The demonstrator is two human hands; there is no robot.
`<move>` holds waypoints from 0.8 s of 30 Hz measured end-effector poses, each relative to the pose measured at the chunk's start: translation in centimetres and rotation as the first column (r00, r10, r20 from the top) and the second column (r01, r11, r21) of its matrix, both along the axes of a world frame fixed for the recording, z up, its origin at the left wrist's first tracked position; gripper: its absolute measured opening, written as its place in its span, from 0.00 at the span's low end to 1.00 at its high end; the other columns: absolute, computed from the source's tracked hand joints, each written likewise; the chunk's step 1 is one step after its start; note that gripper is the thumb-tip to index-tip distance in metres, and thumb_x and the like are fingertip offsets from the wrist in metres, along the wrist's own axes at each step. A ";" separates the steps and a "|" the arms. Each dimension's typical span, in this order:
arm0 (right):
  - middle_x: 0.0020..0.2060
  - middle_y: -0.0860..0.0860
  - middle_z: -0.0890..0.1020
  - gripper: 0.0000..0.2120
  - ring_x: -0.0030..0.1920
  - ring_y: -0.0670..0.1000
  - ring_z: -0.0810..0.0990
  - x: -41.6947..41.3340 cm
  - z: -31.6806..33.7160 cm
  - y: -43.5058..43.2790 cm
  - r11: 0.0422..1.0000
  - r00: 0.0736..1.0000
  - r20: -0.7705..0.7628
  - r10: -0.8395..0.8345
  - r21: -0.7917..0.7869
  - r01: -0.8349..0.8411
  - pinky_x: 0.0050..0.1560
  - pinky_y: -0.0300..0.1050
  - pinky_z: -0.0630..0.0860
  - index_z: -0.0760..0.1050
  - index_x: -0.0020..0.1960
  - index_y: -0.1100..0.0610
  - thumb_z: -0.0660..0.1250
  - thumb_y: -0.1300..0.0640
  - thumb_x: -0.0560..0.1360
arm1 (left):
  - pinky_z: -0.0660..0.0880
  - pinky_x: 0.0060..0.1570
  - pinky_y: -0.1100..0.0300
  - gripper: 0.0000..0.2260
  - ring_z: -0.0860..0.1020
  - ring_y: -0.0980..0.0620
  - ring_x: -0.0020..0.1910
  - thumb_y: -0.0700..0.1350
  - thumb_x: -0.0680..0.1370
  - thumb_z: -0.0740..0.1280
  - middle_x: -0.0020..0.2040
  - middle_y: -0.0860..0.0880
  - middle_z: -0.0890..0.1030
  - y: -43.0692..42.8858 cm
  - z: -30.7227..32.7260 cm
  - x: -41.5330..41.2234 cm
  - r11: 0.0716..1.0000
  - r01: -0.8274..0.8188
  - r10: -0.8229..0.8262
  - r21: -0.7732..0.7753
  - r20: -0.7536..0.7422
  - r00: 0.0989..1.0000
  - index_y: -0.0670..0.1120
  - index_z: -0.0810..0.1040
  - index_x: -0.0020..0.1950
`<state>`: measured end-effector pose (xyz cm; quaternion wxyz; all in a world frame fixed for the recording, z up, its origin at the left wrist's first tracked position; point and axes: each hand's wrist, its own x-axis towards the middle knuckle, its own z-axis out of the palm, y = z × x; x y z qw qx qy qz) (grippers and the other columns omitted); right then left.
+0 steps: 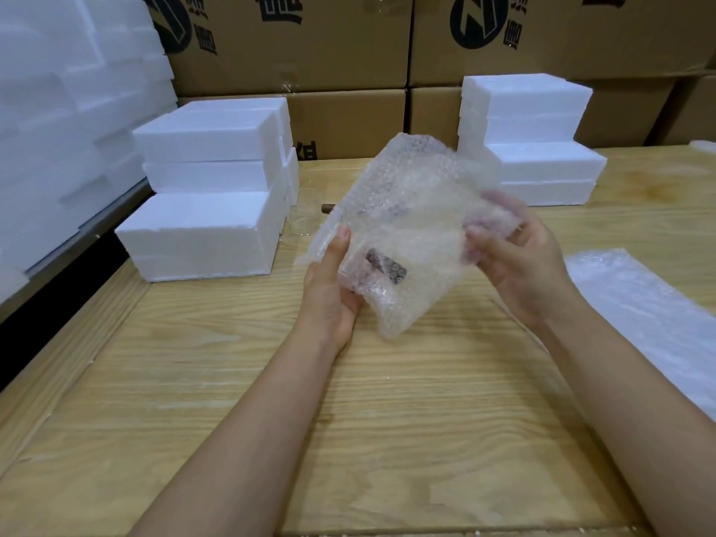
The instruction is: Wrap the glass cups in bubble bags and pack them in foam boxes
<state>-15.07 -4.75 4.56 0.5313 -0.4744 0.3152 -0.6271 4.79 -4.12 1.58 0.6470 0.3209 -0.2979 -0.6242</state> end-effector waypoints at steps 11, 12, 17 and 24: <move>0.56 0.54 0.76 0.40 0.54 0.52 0.78 0.1 0.9 0.1 0.995 0.996 0.085 0.001 0.103 -0.009 0.55 0.46 0.76 0.72 0.58 0.54 0.78 0.35 0.54 | 0.75 0.62 0.52 0.20 0.78 0.45 0.62 0.50 0.71 0.68 0.63 0.43 0.79 0.1 -0.1 -0.5 0.998 0.061 -0.061 -0.014 -0.021 0.998 0.46 0.77 0.62; 0.54 0.53 0.78 0.40 0.52 0.50 0.79 0.8 0.5 0.3 0.989 0.998 0.015 0.059 0.132 -0.061 0.55 0.47 0.76 0.74 0.56 0.54 0.79 0.36 0.50 | 0.75 0.61 0.52 0.21 0.77 0.45 0.63 0.50 0.72 0.68 0.63 0.43 0.79 0.1 -0.1 -0.6 0.997 0.069 -0.069 -0.022 -0.021 0.997 0.45 0.76 0.64; 0.39 0.54 0.84 0.05 0.38 0.50 0.83 2.9 0.8 -0.1 0.987 0.995 0.098 -0.025 0.162 0.009 0.44 0.45 0.80 0.74 0.41 0.58 0.70 0.64 0.69 | 0.75 0.61 0.51 0.23 0.77 0.43 0.64 0.47 0.72 0.71 0.64 0.42 0.79 0.3 -0.2 -0.6 0.997 0.081 -0.080 -0.017 0.022 0.997 0.44 0.74 0.67; 0.37 0.52 0.85 0.06 0.36 0.53 0.84 2.9 2.2 -0.8 0.993 0.994 0.009 -0.110 0.034 0.110 0.35 0.42 0.78 0.74 0.42 0.57 0.71 0.61 0.72 | 0.80 0.40 0.56 0.26 0.82 0.48 0.53 0.47 0.65 0.76 0.55 0.47 0.83 0.0 -0.5 0.4 0.997 0.058 -0.041 -0.057 0.256 0.966 0.47 0.76 0.61</move>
